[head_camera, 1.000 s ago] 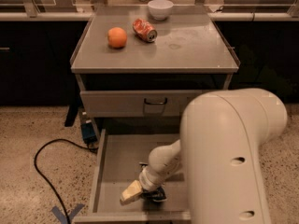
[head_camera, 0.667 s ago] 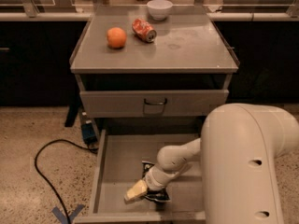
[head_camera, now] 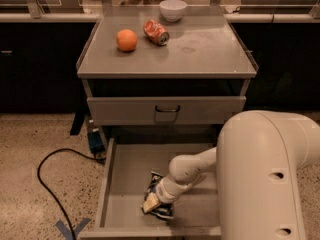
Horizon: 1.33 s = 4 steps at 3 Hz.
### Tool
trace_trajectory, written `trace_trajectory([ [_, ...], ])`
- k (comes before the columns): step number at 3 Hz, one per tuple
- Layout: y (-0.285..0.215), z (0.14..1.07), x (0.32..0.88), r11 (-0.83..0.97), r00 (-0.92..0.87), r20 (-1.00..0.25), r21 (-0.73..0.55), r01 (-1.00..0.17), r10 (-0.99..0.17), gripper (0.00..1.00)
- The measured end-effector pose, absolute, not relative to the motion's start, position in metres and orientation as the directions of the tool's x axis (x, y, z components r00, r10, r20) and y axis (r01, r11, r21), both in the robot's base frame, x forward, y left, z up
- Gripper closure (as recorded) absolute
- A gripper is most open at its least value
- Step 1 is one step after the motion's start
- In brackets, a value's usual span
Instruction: Pick blue chip bag from middle drawer and place on counter
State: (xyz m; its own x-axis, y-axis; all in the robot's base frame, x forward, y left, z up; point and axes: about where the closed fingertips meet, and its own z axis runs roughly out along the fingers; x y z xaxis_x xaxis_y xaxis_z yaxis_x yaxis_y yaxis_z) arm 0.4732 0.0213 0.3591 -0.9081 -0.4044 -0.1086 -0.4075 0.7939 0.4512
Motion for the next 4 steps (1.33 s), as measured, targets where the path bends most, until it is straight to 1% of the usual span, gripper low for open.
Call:
trace_trajectory([
  [1, 0.021, 0.359, 0.473, 0.794, -0.908, -0.109, 0.451, -0.407, -0.404, 0.64],
  [2, 0.026, 0.388, 0.475, 0.767, -0.902, -0.11, 0.491, -0.414, -0.417, 0.87],
  [3, 0.047, 0.496, 0.497, 0.655, -0.873, -0.224, 0.587, -0.476, -0.434, 1.0],
  [4, 0.06, 0.583, 0.499, 0.545, -0.826, -0.304, 0.635, -0.547, -0.475, 1.0],
])
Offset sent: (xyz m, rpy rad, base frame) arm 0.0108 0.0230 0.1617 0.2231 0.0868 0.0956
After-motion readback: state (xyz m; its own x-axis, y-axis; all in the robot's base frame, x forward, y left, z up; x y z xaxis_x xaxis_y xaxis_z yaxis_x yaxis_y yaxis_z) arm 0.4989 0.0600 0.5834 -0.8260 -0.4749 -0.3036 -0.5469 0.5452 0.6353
